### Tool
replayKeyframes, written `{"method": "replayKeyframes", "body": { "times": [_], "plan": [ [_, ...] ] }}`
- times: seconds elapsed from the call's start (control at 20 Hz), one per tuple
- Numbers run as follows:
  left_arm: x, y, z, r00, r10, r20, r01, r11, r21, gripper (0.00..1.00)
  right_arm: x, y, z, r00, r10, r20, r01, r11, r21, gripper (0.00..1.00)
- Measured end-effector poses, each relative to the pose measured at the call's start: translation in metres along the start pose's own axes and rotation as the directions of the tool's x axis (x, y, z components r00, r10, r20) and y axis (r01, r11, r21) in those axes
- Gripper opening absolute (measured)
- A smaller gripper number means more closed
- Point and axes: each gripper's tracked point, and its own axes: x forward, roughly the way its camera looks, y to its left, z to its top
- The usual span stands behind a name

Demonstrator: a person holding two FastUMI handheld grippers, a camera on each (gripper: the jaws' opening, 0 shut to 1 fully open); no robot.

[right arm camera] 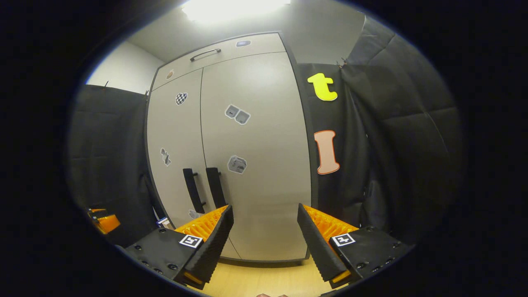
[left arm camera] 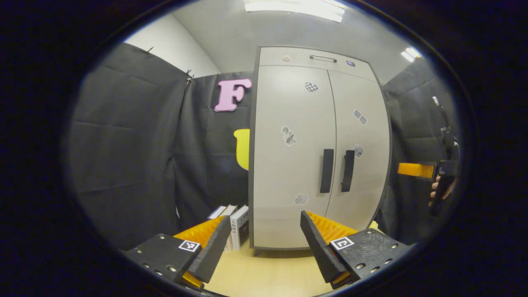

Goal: Open the right door of the double-door shoe cabinet with the right hand, and open the left door with the left hand.

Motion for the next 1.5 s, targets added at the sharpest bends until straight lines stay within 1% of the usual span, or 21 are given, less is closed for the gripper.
{"method": "replayKeyframes", "body": {
  "times": [0.1,0.2,0.25,0.3,0.35,0.4,0.45,0.55,0.7,0.75,0.8,0.9,1.1,1.15,1.25,1.3,1.5],
  "plan": [
    [-0.003,-0.005,-0.003,1.000,-0.029,-0.012,0.028,0.999,-0.017,0.98,0.007,0.013,0.006,1.000,0.004,0.008,-0.004,1.000,0.006,0.98],
    [0.001,-0.007,-0.003,0.999,-0.047,0.001,0.047,0.999,-0.028,1.00,0.015,0.021,0.011,1.000,0.002,0.012,-0.002,1.000,0.000,0.98],
    [0.001,-0.006,-0.004,0.999,-0.047,0.002,0.047,0.998,-0.035,0.96,0.020,0.026,0.013,1.000,0.007,0.014,-0.007,1.000,0.008,0.98],
    [0.001,-0.007,-0.004,0.999,-0.051,0.002,0.051,0.998,-0.045,1.00,0.025,0.032,0.017,1.000,0.015,0.021,-0.016,1.000,0.023,0.98],
    [0.000,-0.008,-0.004,0.999,-0.053,0.006,0.054,0.997,-0.054,1.00,0.031,0.037,0.019,0.999,0.021,0.026,-0.022,0.999,0.036,0.98],
    [0.001,-0.008,-0.004,0.999,-0.054,0.008,0.055,0.997,-0.060,0.98,0.039,0.042,0.021,0.999,0.023,0.025,-0.024,0.999,0.039,0.98],
    [0.000,-0.007,-0.005,0.999,-0.053,0.006,0.054,0.997,-0.063,1.00,0.046,0.045,0.021,0.999,0.023,0.022,-0.024,0.999,0.034,0.98],
    [-0.001,-0.003,-0.007,0.999,-0.044,0.000,0.044,0.997,-0.061,1.00,0.060,0.055,0.024,0.999,0.033,0.015,-0.033,0.999,0.032,0.98],
    [-0.005,0.001,-0.013,0.999,-0.022,-0.024,0.021,0.997,-0.074,0.98,0.081,0.075,0.029,0.997,0.074,0.013,-0.075,0.993,0.090,0.98],
    [-0.006,0.002,-0.014,0.999,-0.017,-0.028,0.015,0.996,-0.083,0.98,0.088,0.079,0.028,0.997,0.076,0.005,-0.076,0.992,0.098,0.98],
    [-0.006,0.002,-0.015,0.999,-0.014,-0.031,0.011,0.996,-0.092,0.96,0.094,0.082,0.026,0.997,0.073,-0.001,-0.072,0.993,0.097,0.98],
    [-0.007,0.003,-0.017,0.999,-0.006,-0.037,0.002,0.995,-0.097,0.98,0.106,0.085,0.022,0.998,0.059,-0.008,-0.058,0.996,0.072,0.98],
    [-0.009,0.006,-0.017,0.999,0.016,-0.048,-0.020,0.995,-0.093,0.98,0.127,0.091,0.013,0.999,0.036,-0.025,-0.035,0.999,0.026,0.98],
    [-0.011,0.007,-0.018,0.999,0.020,-0.050,-0.024,0.995,-0.094,0.96,0.131,0.093,0.010,0.999,0.028,-0.028,-0.028,0.999,0.019,0.98],
    [-0.012,0.009,-0.016,0.998,0.030,-0.049,-0.034,0.995,-0.096,1.00,0.140,0.097,0.003,0.999,0.023,-0.047,-0.023,1.000,0.008,0.98],
    [-0.012,0.011,-0.016,0.998,0.037,-0.047,-0.041,0.994,-0.098,1.00,0.143,0.099,0.000,0.998,0.027,-0.056,-0.027,1.000,0.002,0.98],
    [-0.013,0.015,-0.020,0.997,0.053,-0.052,-0.059,0.991,-0.118,0.98,0.151,0.095,-0.007,0.998,-0.017,-0.068,0.016,1.000,-0.021,0.96]
  ]
}}
